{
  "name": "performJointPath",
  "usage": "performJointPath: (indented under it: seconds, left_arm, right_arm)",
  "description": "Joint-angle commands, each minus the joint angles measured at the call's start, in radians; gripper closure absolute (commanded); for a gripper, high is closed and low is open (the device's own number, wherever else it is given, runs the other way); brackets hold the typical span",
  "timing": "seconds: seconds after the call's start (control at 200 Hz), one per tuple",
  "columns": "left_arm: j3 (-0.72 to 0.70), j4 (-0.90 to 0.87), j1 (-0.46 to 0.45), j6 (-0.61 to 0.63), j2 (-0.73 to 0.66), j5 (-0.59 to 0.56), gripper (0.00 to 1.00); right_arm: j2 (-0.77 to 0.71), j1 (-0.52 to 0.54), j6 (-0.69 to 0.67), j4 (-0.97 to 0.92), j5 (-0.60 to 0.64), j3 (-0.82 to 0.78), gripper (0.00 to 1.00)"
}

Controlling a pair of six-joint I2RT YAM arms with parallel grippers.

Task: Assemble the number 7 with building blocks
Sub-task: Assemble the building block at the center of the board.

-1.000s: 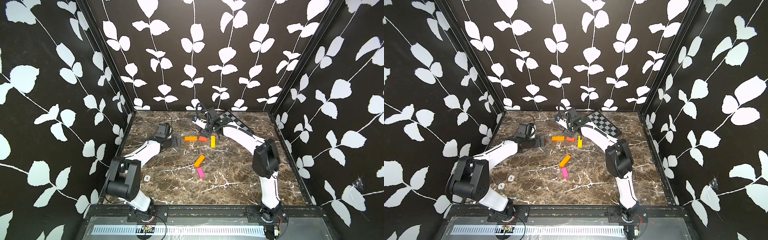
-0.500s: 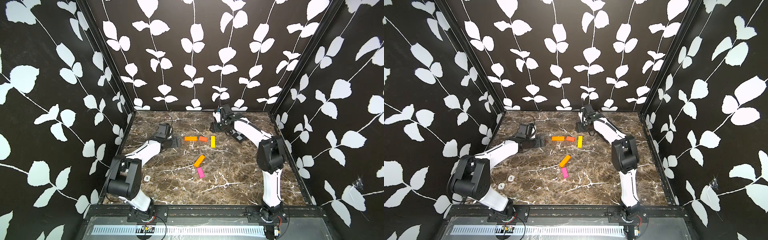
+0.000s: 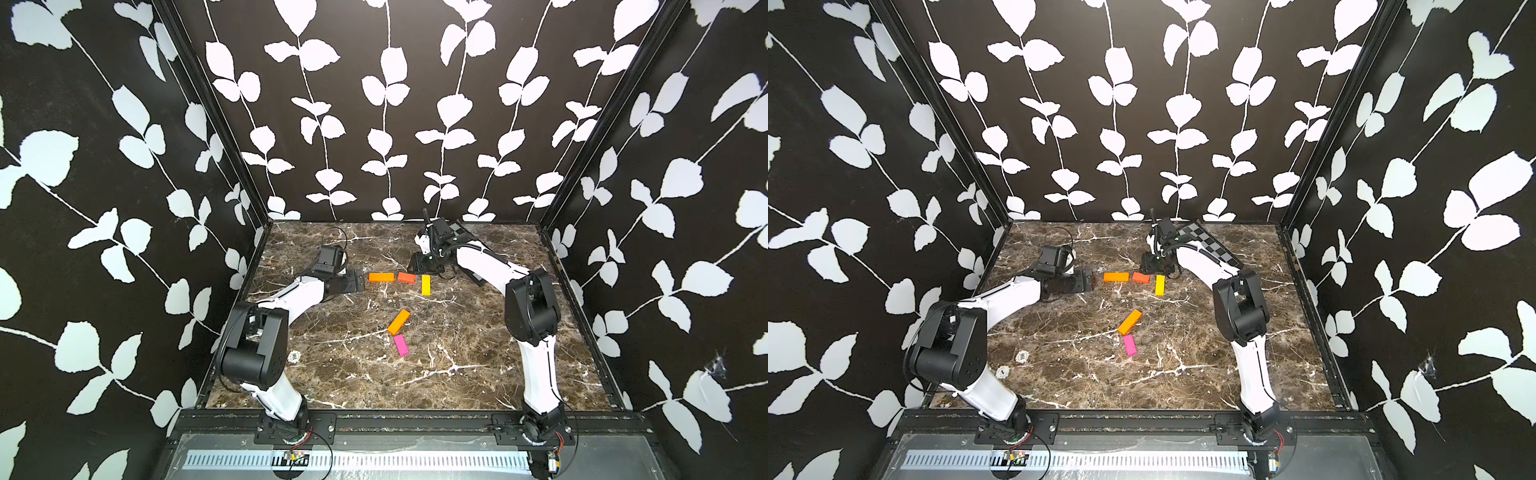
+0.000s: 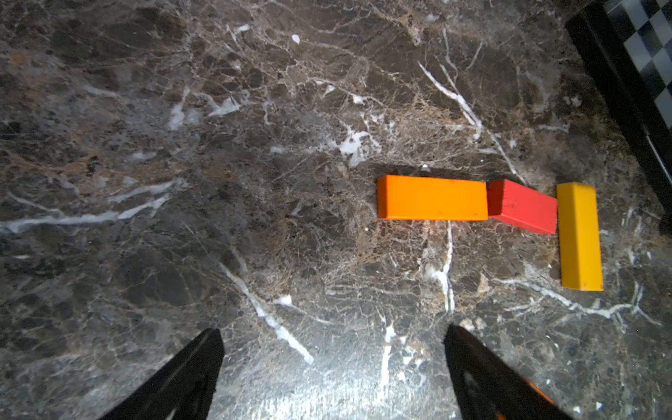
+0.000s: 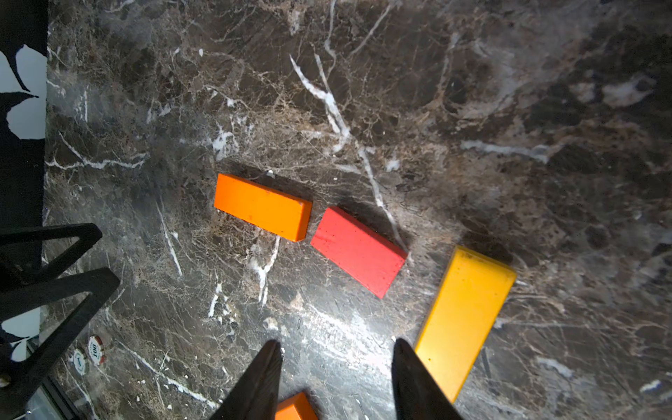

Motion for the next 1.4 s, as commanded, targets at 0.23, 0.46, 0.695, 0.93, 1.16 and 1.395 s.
performJointPath:
  seconds: [0.23, 0.46, 0.695, 0.93, 1.16, 1.395]
  left_arm:
    - [0.015, 0.006, 0.007, -0.005, -0.007, 0.018, 0.03]
    - [0.013, 0.006, 0.006, -0.004, -0.007, 0.02, 0.03]
    - [0.007, 0.007, 0.007, -0.004, -0.012, 0.02, 0.03]
    - [-0.001, 0.011, 0.007, -0.004, -0.013, 0.017, 0.03]
    - [-0.004, 0.012, 0.007, -0.003, -0.014, 0.013, 0.03]
    - [-0.003, 0.013, 0.008, -0.004, -0.013, 0.014, 0.03]
  right_arm:
    - [0.071, 0.003, 0.042, -0.01, 0.0, -0.003, 0.57]
    - [0.094, -0.001, 0.051, -0.012, 0.006, 0.017, 0.56]
    - [0.098, 0.0, 0.057, -0.006, 0.016, 0.006, 0.57]
    - [0.115, -0.001, 0.064, 0.008, 0.022, 0.014, 0.57]
    - [0.127, -0.001, 0.066, 0.007, 0.022, 0.026, 0.56]
    - [0.137, -0.001, 0.065, 0.007, 0.023, 0.032, 0.56]
